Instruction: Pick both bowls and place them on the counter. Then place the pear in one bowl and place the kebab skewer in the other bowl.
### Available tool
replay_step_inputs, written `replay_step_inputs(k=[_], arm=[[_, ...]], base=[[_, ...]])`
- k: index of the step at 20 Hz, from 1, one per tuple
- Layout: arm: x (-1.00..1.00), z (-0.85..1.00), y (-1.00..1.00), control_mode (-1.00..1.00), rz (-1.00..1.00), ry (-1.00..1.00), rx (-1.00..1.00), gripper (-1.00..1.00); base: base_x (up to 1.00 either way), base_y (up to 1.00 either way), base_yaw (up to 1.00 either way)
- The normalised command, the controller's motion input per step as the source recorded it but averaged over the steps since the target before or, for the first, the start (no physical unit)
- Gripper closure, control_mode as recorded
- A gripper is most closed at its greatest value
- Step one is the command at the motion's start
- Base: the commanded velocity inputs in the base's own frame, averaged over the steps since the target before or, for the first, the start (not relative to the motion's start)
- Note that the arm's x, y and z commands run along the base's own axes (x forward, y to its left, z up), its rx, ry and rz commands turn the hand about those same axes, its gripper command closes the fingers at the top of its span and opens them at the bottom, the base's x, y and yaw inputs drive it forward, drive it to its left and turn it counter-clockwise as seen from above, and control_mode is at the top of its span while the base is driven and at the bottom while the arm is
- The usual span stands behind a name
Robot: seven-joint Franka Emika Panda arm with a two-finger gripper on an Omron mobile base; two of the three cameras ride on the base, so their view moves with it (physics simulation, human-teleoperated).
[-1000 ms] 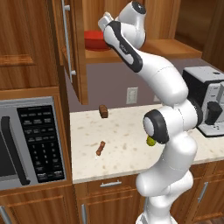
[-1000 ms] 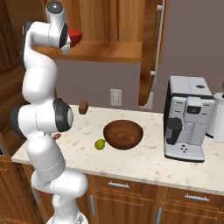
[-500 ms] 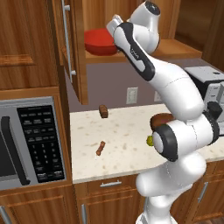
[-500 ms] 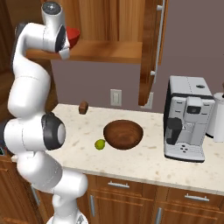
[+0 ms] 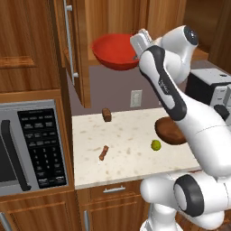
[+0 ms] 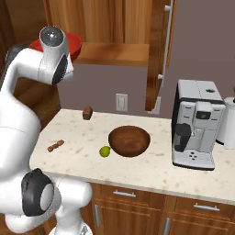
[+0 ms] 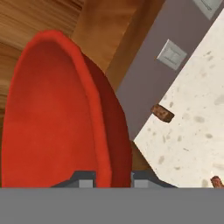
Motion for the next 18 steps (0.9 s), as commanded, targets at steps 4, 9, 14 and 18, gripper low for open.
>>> replay_step_inputs(k=[4, 9, 14, 18], arm=[[-1.0, -0.09, -0.34, -1.0, 0.0, -0.03, 0.01, 1.0], [-1.0, -0.2, -0.3, -1.0, 0.0, 0.0, 0.0, 1.0], [-0.84, -0.36, -0.37, -1.0, 0.0, 0.01, 0.0, 1.0], [-0.55, -0.55, -0.36, -1.0, 0.0, 0.04, 0.0, 1.0]], base=[[0.0, 0.0, 0.0], [0.0, 0.0, 0.0], [0.0, 0.0, 0.0], [0.0, 0.0, 0.0]])
